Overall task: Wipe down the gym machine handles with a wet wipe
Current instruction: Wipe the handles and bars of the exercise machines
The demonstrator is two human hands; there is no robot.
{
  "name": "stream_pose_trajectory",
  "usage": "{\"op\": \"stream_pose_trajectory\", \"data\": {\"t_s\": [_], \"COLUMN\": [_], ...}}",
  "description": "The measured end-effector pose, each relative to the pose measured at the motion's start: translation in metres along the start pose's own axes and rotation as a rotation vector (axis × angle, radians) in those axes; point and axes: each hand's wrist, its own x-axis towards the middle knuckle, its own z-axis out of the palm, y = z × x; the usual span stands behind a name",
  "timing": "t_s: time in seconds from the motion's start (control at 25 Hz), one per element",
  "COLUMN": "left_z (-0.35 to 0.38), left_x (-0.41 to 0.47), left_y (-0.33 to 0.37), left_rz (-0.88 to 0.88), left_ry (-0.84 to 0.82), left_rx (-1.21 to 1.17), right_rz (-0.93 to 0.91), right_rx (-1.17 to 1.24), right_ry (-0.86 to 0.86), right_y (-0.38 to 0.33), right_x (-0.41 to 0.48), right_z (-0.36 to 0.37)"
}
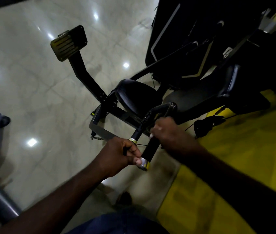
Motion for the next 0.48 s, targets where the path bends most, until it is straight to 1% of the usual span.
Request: {"op": "stream_pose_trajectory", "data": {"t_s": [0.08,0.16,0.2,0.28,0.32,0.4,0.48], "left_z": [0.001,0.003,0.004,0.005,0.005,0.004,0.003], "left_x": [0.000,-0.001,-0.002,-0.002,-0.001,0.001,0.003], "left_y": [0.000,0.001,0.001,0.004,0.006,0.008,0.010], "left_rz": [0.011,-0.006,-0.026,-0.056,-0.065,-0.081,-0.085], "left_ry": [0.000,0.009,0.004,-0.019,-0.032,-0.049,-0.063], "left_rx": [0.006,-0.041,-0.089,-0.169,-0.192,-0.217,-0.186], "right_rz": [0.012,0.156,0.222,0.346,0.355,0.286,0.258], "right_rx": [-0.069,-0.076,-0.026,0.054,0.106,0.217,0.275], "right_ry": [0.209,0.306,0.318,0.423,0.476,0.564,0.541], "right_y": [0.038,0.070,0.066,0.035,0.011,-0.043,-0.090], "right_x": [0.014,0.025,0.026,0.012,-0.002,-0.040,-0.075], "right_z": [-0.035,-0.036,-0.029,-0.003,0.007,0.035,0.069]}}
